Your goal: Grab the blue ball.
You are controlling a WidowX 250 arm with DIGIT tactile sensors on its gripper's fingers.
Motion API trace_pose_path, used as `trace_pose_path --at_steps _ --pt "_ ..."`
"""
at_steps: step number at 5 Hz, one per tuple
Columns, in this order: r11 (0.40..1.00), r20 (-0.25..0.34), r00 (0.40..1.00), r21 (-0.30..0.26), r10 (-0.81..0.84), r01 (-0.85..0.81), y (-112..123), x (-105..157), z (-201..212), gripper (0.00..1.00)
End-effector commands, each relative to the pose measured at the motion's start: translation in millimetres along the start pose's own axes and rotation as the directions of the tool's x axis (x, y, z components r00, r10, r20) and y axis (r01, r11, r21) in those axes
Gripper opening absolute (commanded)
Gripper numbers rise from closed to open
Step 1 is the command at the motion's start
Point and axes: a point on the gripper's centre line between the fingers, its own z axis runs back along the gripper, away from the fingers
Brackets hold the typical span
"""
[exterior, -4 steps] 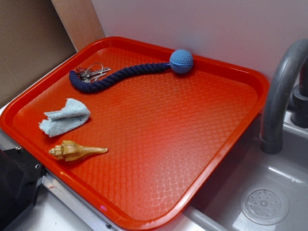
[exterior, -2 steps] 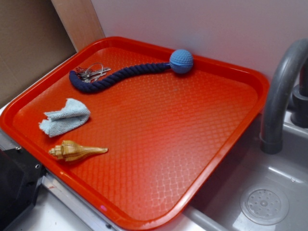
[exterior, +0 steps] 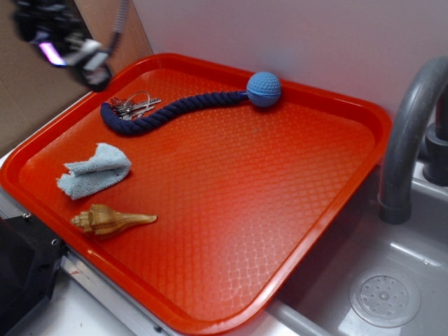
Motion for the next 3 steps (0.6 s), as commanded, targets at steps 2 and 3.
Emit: trace_pose_path --at_steps 2,3 --pt "0.977 0.247 0.955 -0.094 -0.162 0.190 -25.4 117.5 -26.6 1.00" --pt "0.966 0.299 0.931 -0.084 -0.208 0.243 -43.9 121.5 -32.5 1.00"
